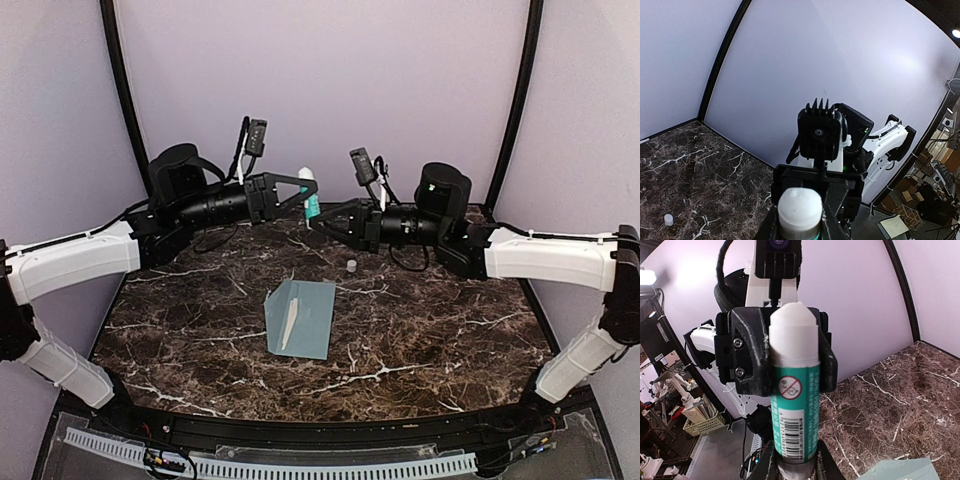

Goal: Place the letter into the envelope and seal it
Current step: Unscrew the solid glue, then adjust the solid glue.

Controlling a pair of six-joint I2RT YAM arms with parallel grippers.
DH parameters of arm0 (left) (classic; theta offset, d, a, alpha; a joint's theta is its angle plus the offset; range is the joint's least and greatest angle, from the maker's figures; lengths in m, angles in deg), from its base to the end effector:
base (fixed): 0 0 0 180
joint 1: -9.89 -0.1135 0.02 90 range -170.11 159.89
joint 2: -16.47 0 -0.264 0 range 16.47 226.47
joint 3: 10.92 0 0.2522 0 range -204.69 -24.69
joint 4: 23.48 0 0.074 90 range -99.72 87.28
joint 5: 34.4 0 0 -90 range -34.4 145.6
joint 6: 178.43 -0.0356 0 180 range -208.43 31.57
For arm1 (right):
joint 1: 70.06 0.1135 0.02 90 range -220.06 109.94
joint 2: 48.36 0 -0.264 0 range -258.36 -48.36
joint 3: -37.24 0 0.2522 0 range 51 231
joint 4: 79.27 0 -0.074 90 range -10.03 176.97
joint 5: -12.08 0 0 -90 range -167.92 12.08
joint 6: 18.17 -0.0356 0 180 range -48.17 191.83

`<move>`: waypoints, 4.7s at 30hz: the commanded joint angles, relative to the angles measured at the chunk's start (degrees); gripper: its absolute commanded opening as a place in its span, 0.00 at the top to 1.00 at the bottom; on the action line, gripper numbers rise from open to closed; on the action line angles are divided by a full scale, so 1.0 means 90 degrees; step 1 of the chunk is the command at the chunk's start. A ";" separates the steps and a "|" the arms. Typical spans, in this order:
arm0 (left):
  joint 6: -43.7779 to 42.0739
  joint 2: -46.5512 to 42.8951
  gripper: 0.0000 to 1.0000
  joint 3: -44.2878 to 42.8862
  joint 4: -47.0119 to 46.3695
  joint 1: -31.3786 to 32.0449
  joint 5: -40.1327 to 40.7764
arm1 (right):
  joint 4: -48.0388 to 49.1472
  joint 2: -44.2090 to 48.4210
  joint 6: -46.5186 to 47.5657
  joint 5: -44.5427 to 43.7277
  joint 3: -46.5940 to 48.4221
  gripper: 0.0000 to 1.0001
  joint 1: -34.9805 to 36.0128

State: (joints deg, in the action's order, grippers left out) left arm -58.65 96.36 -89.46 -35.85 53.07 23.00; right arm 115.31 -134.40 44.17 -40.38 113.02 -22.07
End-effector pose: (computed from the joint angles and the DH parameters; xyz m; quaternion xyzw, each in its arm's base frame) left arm 0.2260 -0.2383 0.3873 0.2863 0.5809 -0.5839 0.4895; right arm 0.2194 0.2760 0.3396 -0.3459 0.5920 0.5986 0.4142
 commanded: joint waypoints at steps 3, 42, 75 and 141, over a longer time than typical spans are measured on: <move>-0.0252 -0.0315 1.00 0.0190 -0.0370 -0.0007 -0.0217 | 0.0247 -0.0003 -0.0026 -0.0202 0.0143 0.92 0.0075; 0.0535 -0.0855 1.00 0.1136 -0.1174 -0.0012 0.1484 | 0.1248 -0.0176 -0.0784 -0.1279 -0.0128 0.30 0.0398; 0.0582 -0.0560 1.00 0.1102 -0.1216 -0.0003 0.1096 | 0.0658 -0.0688 -0.0335 -0.1372 0.0651 0.85 0.0541; 0.0212 0.0299 0.60 -0.0552 0.2253 -0.0403 -0.1460 | -0.4145 -0.0004 0.2431 -0.0590 0.1453 0.98 0.0127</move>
State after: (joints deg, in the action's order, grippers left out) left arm -56.40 98.97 -92.26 -16.03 49.79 11.24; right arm 78.00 -133.70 64.96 -46.00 124.15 -20.74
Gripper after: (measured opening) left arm 0.402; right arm 0.200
